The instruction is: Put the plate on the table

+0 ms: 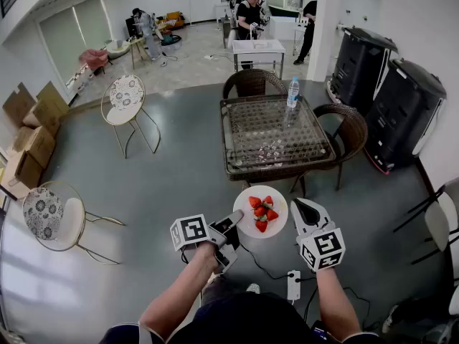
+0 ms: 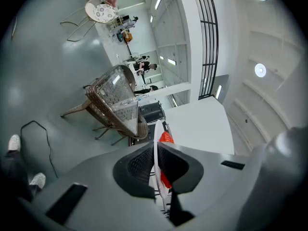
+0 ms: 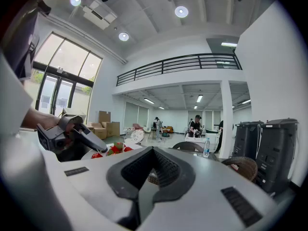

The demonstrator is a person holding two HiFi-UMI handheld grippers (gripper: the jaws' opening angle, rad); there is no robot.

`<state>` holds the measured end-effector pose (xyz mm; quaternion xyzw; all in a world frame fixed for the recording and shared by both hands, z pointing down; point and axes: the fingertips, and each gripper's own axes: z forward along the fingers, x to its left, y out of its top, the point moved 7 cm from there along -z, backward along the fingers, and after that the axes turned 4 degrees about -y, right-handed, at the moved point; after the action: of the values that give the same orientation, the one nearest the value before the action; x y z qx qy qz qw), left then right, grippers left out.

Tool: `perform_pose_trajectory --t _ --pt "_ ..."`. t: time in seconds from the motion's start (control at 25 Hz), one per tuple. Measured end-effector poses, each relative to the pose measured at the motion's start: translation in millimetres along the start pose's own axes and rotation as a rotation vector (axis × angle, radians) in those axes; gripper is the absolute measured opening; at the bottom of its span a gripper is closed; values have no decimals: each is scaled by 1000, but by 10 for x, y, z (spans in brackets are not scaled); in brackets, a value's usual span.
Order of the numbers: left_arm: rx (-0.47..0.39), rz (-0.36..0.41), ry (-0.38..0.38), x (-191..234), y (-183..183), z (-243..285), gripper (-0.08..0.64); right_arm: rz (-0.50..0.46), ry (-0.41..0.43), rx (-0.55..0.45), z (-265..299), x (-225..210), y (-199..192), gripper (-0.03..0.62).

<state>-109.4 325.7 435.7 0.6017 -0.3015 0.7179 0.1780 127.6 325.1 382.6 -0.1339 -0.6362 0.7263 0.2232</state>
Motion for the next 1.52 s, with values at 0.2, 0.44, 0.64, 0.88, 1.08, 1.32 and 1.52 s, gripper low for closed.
perform_pose_trajectory --t 0.2,0.44,0.64,0.88,1.08,1.32,1.52 --pt "-1 -1 -1 -35 -14 16 17 17 18 -8 -10 -5 27 5" --pt "-10 0 5 -1 -42 32 17 4 13 -10 -22 -29 2 5" --pt "-22 -6 13 -2 -76 51 17 7 15 -15 -44 -87 -5 5" --pt "-34 -13 31 23 -85 98 17 14 18 -19 -40 -173 -33 5" --pt "-37 -16 32 20 -72 163 17 25 12 -17 -23 -263 -64 5" --pt "-38 -10 39 13 35 253 17 38 5 -26 89 -374 -49 5" --pt "-35 -9 49 90 174 395 17 37 -3 -32 224 -470 -58 5"
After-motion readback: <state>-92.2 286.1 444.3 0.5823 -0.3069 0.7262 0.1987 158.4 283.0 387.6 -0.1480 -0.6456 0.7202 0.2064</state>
